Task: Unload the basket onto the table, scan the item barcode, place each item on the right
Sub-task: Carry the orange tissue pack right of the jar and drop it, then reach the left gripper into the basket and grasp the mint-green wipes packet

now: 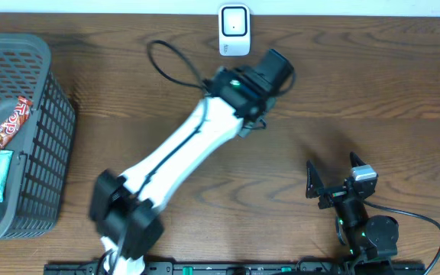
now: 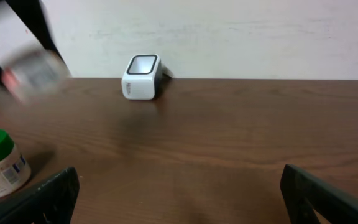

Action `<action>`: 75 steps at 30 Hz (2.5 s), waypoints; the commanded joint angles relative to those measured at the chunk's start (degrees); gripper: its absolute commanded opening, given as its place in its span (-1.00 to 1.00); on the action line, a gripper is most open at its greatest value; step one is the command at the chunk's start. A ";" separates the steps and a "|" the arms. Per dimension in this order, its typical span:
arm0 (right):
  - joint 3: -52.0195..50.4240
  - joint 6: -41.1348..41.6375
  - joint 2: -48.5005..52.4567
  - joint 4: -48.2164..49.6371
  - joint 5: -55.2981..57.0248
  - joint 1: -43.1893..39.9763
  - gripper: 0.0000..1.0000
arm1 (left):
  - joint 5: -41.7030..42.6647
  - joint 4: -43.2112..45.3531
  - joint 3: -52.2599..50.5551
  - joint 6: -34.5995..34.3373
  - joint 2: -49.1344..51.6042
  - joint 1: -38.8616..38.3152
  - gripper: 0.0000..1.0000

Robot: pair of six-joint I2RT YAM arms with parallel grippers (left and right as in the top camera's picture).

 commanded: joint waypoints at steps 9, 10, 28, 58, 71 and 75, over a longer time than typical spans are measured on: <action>-0.07 0.70 -0.22 -0.13 0.07 0.22 0.99 | -0.04 0.07 -0.04 -25.24 14.67 -0.44 0.23; -0.07 0.70 -0.22 -0.15 0.07 0.22 0.99 | 0.04 0.24 -0.04 -25.20 14.84 -0.44 0.24; -0.07 0.70 -0.22 -0.15 0.09 0.22 0.99 | -23.74 2.69 9.77 47.34 -15.72 13.49 0.94; -0.07 0.70 -0.22 -0.13 0.09 0.22 0.98 | -24.09 -21.64 1.64 56.65 4.92 78.58 0.96; -0.07 0.70 -0.22 -0.15 0.07 0.22 0.99 | -35.12 -21.11 1.64 61.09 21.59 78.47 0.96; -0.07 0.70 -0.22 -0.15 0.07 0.22 0.99 | -36.59 -19.52 1.64 61.57 23.19 78.49 0.96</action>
